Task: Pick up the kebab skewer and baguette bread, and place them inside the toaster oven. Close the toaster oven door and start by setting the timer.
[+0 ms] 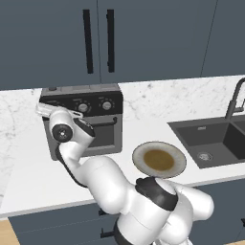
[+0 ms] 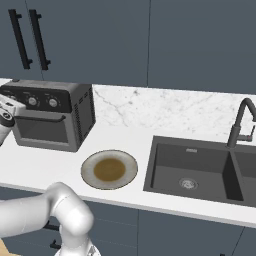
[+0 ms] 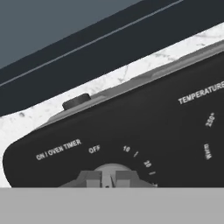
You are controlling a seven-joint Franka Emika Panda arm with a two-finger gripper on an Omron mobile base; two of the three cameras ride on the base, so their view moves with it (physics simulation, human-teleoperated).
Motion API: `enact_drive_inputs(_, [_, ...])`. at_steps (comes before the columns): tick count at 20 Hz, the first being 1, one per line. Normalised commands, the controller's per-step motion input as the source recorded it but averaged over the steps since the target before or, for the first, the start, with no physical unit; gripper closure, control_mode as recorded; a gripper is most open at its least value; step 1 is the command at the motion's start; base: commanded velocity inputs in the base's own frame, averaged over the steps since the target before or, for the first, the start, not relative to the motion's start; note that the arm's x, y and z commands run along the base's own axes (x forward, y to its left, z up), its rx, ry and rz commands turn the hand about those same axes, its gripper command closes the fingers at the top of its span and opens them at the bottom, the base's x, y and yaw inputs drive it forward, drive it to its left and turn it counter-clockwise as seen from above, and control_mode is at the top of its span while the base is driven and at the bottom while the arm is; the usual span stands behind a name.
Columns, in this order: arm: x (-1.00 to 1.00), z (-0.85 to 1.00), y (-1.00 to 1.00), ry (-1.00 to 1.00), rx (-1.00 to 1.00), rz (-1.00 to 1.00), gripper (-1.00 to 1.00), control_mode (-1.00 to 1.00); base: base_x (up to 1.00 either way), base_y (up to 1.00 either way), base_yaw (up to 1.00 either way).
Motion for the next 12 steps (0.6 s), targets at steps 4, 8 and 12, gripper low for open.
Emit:
enact_drive_inputs(4, [0.0,0.0,0.0,0.0,0.18,-0.02,1.0,-1.0,0.0,0.0,0.0])
enact_drive_inputs(8, [0.0,0.0,0.0,0.0,0.2,-0.02,1.0,-1.0,0.0,0.0,0.0])
enact_drive_inputs(12, [0.0,0.0,0.0,0.0,0.22,-0.01,1.0,-1.0,0.0,0.0,0.0])
